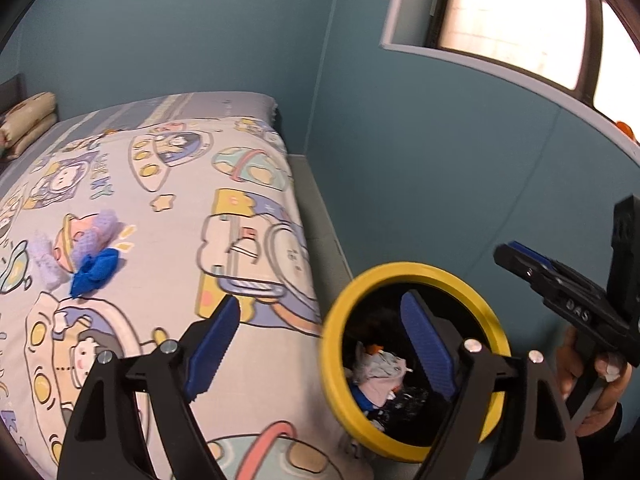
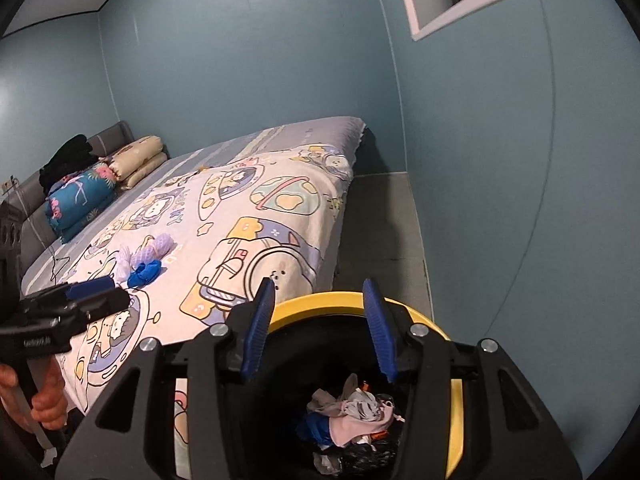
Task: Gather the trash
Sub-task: 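Carry black bag and grey cloth over the yellow bin and open both tools, then grasp purple mesh net with left tool while right tool grasps blue glove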
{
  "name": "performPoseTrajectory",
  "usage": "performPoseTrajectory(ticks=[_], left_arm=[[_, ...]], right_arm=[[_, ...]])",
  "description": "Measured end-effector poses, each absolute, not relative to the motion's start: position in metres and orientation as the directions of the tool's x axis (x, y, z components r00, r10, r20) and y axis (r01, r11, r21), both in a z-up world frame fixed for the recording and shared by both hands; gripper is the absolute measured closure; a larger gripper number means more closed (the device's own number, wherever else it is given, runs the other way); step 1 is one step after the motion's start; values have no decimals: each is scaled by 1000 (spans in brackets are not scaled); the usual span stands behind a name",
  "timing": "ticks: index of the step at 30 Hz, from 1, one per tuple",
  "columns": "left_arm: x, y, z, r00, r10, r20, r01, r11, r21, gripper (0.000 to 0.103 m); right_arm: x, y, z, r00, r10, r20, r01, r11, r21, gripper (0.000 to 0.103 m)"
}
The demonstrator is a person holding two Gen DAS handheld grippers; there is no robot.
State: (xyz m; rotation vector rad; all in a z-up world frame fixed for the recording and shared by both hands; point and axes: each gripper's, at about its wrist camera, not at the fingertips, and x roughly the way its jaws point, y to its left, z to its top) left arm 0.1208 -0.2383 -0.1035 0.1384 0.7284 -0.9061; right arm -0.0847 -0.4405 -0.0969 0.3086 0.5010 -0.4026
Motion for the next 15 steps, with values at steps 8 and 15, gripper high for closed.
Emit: performPoseTrajectory(ticks=[8, 15], left_arm=[[151, -201, -100, 467, -631, -619, 699, 692, -178, 17], [187, -157, -107, 521, -583, -624, 617, 762, -197, 16]], right_arm=[[-49, -411, -94, 822, -226, -523, 357, 920, 162, 53], [-10, -388, -96, 831, -144, -538, 282, 942, 183, 48]])
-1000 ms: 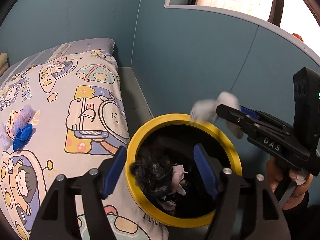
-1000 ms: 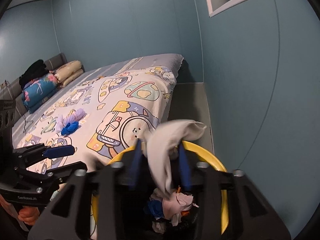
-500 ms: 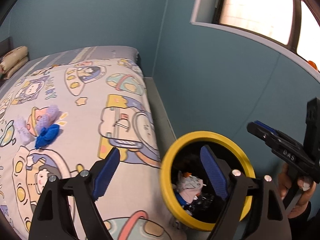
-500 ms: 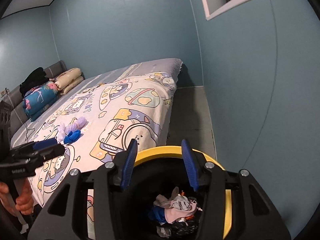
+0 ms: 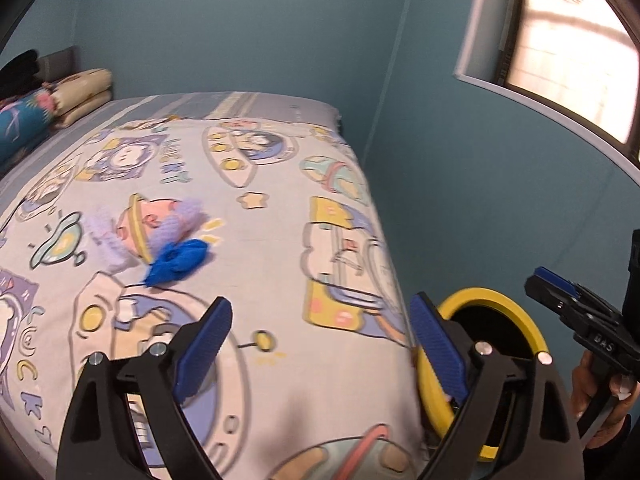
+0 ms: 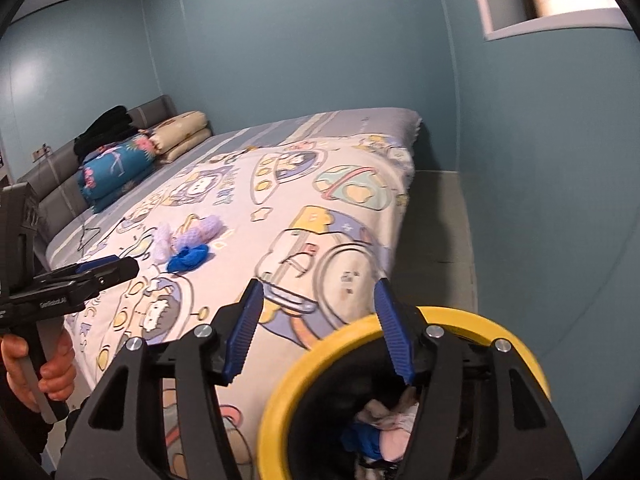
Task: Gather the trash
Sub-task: 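Grasp purple mesh net with left tool while right tool grasps blue glove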
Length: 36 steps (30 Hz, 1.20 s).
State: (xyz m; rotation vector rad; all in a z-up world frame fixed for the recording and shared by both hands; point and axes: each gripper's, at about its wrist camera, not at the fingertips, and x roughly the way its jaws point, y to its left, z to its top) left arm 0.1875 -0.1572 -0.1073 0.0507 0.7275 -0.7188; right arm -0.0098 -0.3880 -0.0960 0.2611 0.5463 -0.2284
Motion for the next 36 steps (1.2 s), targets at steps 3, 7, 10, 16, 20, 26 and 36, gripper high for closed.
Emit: performPoseTrajectory(ticks=[3, 7, 10, 16, 20, 26, 36], left_arm=[[204, -135, -112, 544, -557, -627, 574, 793, -206, 16], [222, -106, -121, 565, -522, -639, 529, 823, -205, 16], [236, -84, -128, 582, -487, -651, 493, 848, -194, 16], [270, -46, -144, 601, -428, -675, 415, 889, -195, 16], [295, -27, -151, 610, -400, -684, 390, 903, -180, 16], [341, -7, -162, 615, -341, -711, 338, 929, -154, 16], [413, 10, -183, 602, -303, -739, 269, 948, -170, 15]], right_arm=[[12, -374, -98, 833, -105, -543, 242, 952, 186, 46], [40, -354, -102, 830, -66, -553, 195, 965, 176, 45], [62, -340, -109, 825, -19, -565, 149, 971, 185, 45], [110, -310, -125, 795, 57, -604, 73, 979, 189, 45], [141, -289, -134, 771, 100, -628, 27, 981, 190, 45], [185, -260, -149, 744, 146, -652, -24, 981, 193, 45], [251, -225, -171, 696, 161, -699, -75, 986, 152, 37]])
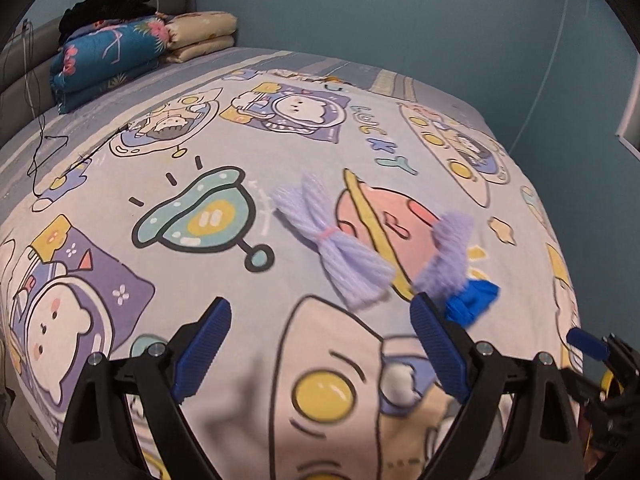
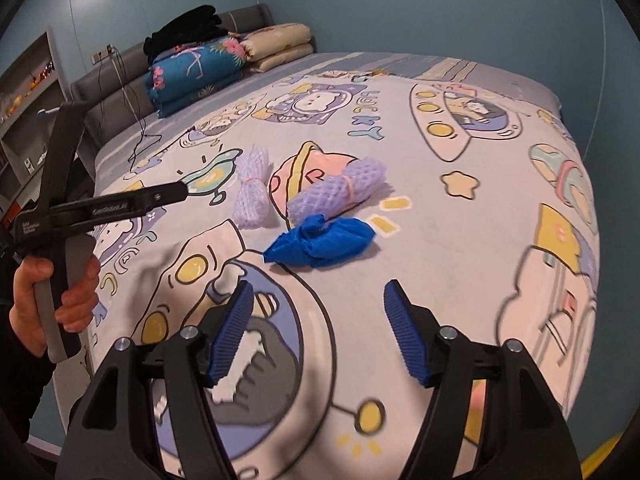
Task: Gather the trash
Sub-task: 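Grasp purple mesh net with left tool while right tool grasps blue glove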
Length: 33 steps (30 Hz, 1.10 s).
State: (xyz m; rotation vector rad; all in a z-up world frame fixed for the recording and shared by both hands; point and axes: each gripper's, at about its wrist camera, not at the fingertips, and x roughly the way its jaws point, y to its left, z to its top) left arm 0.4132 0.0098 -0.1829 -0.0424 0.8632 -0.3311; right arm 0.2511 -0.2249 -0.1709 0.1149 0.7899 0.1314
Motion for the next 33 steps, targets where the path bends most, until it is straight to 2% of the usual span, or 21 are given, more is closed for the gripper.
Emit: performPoseTrajectory(ticks=[8, 24, 26, 28, 31, 32, 33], left_arm=[[456, 13, -200, 601, -284, -747, 203, 958, -201, 15], [511, 6, -234, 563, -274, -780, 139, 961, -237, 16], [514, 6, -240, 554, -274, -786, 135, 961, -240, 20], [518, 6, -247, 542, -279, -793, 130, 960, -249, 29], [519, 4, -254, 531, -294, -795, 128, 955, -267, 38], [519, 4, -254, 533, -297, -792, 131, 954, -269, 44], [519, 2, -254, 537, -300, -788, 137, 953, -269, 52]], right_arm=[[294, -208, -196, 667, 153, -729, -70, 987, 142, 26], [365, -194, -225, 659, 83, -747, -44, 996, 71, 20], [374, -198, -231, 652, 74, -755, -27, 997, 74, 23], [381, -200, -236, 641, 65, -765, -13, 997, 74, 36], [389, -203, -245, 617, 57, -785, 7, 997, 79, 46], [390, -204, -246, 615, 52, -787, 14, 997, 77, 48], [391, -205, -247, 618, 43, -785, 21, 997, 72, 54]])
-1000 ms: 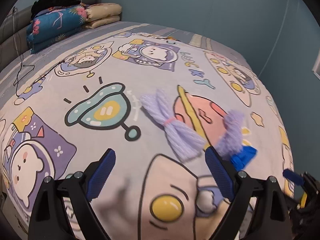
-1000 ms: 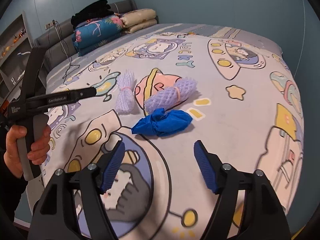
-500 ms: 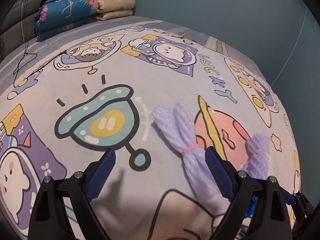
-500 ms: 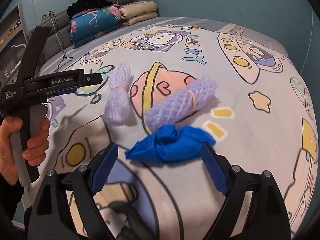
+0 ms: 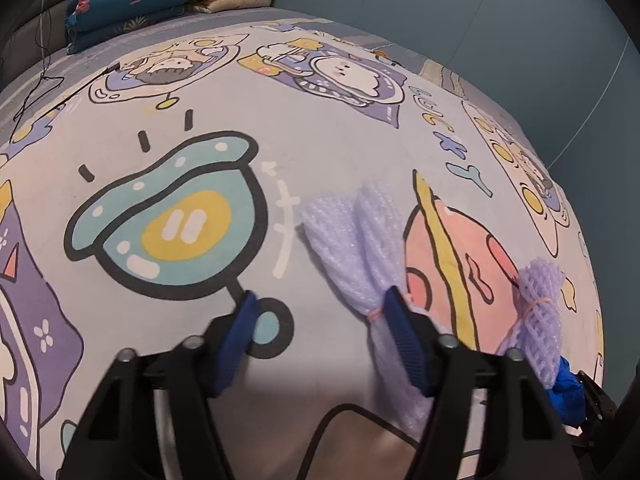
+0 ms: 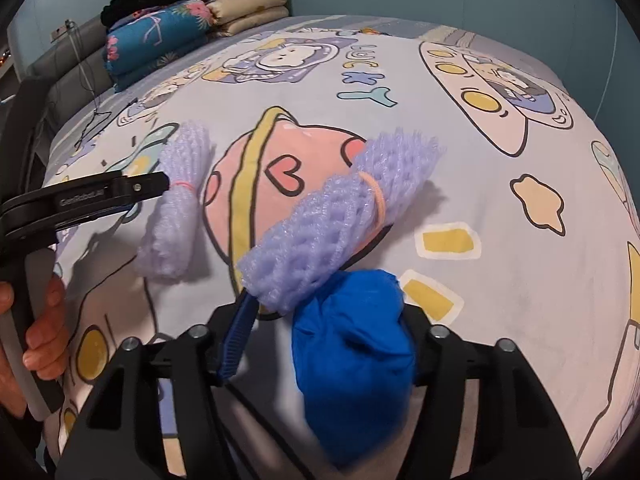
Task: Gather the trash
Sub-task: 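Grasp purple mesh net with left tool while right tool grasps blue glove, then lift purple mesh net with left tool while right tool lifts blue glove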
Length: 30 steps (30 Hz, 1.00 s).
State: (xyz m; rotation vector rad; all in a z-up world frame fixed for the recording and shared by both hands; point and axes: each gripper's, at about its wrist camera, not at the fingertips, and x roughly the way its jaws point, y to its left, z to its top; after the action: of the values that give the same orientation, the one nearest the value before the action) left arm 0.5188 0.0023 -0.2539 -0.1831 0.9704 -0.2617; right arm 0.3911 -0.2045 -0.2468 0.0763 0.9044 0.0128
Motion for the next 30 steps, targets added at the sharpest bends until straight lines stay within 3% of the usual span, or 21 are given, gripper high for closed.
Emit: performPoseTrajectory(ticks=[1, 3, 5, 7, 12, 30], left_arm=[[519, 1, -253, 539, -304, -785, 142, 952, -271, 59], [519, -3, -252, 533, -318, -784, 149, 948, -283, 86], [519, -5, -251, 532, -329, -780, 158, 944, -290, 101], [517, -8, -247, 541, -325, -776, 166, 945, -280, 102], [510, -6, -238, 551, -350, -758, 186, 937, -297, 102], [488, 1, -215, 562, -364, -743, 218, 932, -291, 102]], right_arm=[[391, -205, -247, 621, 35, -783, 28, 997, 67, 62], [393, -208, -248, 623, 23, -782, 47, 997, 67, 74], [393, -213, -248, 621, 22, -783, 67, 994, 81, 81], [393, -216, -247, 625, 31, -780, 76, 992, 100, 88], [392, -225, -241, 635, 56, -770, 87, 986, 144, 94], [359, -244, -200, 698, 54, -714, 105, 979, 177, 96]])
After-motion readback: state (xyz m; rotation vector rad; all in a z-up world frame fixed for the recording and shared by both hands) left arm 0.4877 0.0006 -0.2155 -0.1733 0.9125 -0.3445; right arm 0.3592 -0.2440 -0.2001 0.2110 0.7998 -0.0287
